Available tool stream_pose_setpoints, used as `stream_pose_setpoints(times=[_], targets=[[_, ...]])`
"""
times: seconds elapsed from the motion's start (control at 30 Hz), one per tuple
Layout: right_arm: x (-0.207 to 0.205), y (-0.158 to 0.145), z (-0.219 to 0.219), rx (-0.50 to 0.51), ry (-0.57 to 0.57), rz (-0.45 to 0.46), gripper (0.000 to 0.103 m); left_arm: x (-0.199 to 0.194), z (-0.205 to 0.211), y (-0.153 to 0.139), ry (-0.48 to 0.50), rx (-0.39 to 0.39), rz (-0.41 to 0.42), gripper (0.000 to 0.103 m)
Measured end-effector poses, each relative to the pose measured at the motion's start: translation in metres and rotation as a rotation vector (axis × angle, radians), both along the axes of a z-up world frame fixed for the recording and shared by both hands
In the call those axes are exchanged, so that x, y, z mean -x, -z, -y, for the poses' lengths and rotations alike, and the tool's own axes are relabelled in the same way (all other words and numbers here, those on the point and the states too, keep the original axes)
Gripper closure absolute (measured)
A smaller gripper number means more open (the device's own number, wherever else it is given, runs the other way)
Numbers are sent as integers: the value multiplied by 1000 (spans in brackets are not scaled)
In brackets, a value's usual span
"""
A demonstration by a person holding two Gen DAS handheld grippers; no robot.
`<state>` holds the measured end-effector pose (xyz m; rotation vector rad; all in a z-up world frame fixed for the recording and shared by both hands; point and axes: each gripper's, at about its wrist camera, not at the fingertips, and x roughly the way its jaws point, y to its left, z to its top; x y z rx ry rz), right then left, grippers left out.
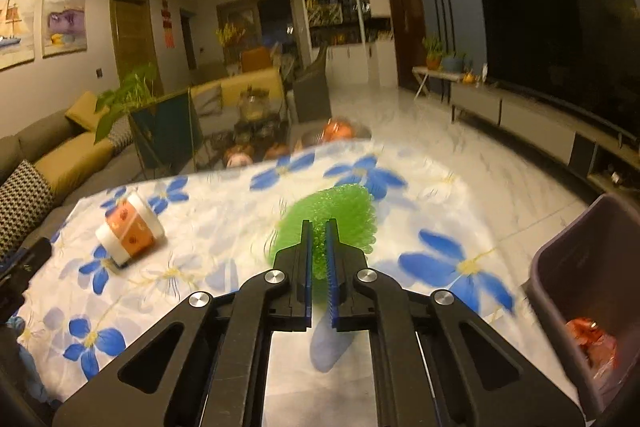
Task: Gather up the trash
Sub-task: 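Grasp the green foam net with the right tool while the left tool grasps the white-and-orange cup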
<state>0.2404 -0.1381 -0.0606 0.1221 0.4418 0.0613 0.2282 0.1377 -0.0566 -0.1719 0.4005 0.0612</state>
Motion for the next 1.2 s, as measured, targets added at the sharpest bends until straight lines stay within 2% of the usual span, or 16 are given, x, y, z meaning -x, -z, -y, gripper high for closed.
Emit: stream_pose_setpoints(times=[0.27, 0.37, 0.67, 0.83, 0.97, 1.2], targets=[[17, -23, 4, -2, 11, 108, 96, -58, -6, 7, 68, 34, -50, 6], [19, -29, 6, 21, 30, 146, 96, -78, -10, 15, 94, 54, -94, 6], [16, -27, 4, 15, 27, 150, 96, -109, -26, 31, 127, 141, -175, 7], [18, -25, 2, 19, 27, 151, 96, -120, -26, 42, 173, 172, -225, 21], [18, -25, 1, 22, 27, 150, 96, -122, -27, 46, 205, 198, -233, 38], [19, -25, 2, 19, 24, 148, 96, -118, -23, 45, 227, 193, -221, 43]])
